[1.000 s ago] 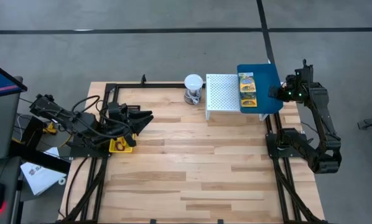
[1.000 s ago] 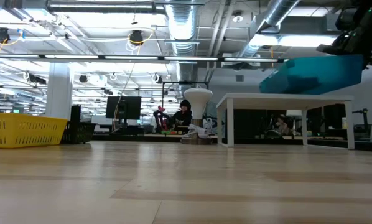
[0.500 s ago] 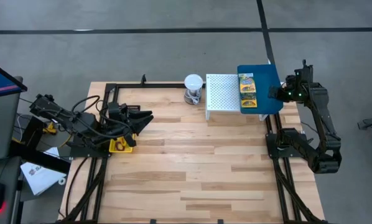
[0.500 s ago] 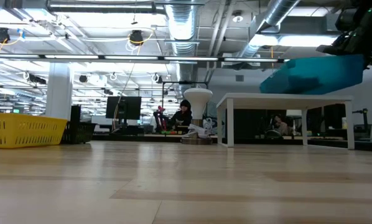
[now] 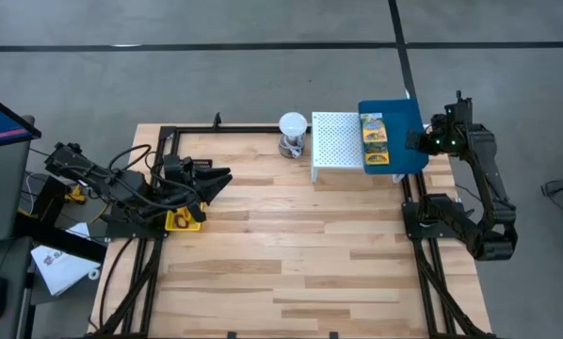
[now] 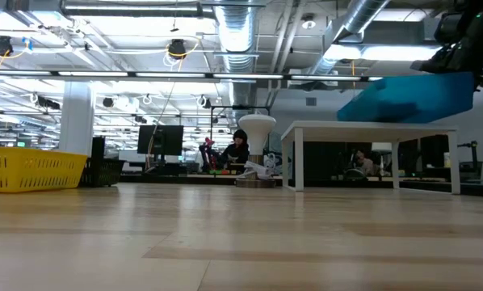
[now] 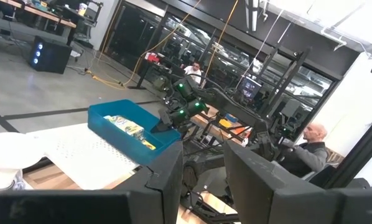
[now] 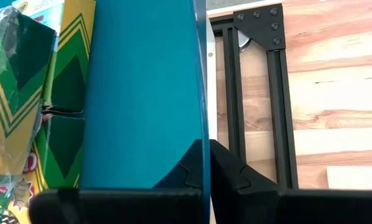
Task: Pick & Place Office Desk Supplies
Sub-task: Put the blue bin on the shelf
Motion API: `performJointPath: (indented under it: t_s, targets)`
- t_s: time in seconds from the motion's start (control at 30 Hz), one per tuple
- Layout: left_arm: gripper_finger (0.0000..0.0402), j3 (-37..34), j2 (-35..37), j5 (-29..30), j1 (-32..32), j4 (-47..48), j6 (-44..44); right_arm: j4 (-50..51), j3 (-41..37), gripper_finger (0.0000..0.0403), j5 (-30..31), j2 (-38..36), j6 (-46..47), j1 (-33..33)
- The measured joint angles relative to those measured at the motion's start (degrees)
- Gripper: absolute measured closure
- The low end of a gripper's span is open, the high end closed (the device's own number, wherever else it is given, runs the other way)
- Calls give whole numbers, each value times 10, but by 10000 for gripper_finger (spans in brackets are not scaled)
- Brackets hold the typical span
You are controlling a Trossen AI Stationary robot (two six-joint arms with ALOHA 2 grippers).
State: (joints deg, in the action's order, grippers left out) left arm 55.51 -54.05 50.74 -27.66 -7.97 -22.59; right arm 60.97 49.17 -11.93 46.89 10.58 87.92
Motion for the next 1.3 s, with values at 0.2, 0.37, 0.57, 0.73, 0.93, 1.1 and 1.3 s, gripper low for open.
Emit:
performJointPath:
  t_s: [0.2,0.37,0.57,0.73,0.93,1.1,1.3]
  targets:
    - [289,0,0,0,0,0,-2,-3,0,399,-1,0,-3,-1]
    - [289,0,0,0,0,0,-2,-5,0,376,1,-5,-1,0]
    - [289,0,0,0,0,0,-2,-10,0,361,0,-16,0,0]
    - [289,0,0,0,0,0,-2,-18,0,350,0,-23,1,0]
    - [289,0,0,0,0,0,-2,-16,0,342,-5,-24,4,-2]
    - [289,0,0,0,0,0,-2,-15,0,341,-20,-24,6,-2]
    - [289,0,0,0,0,0,-2,-15,0,341,-29,-25,5,-2]
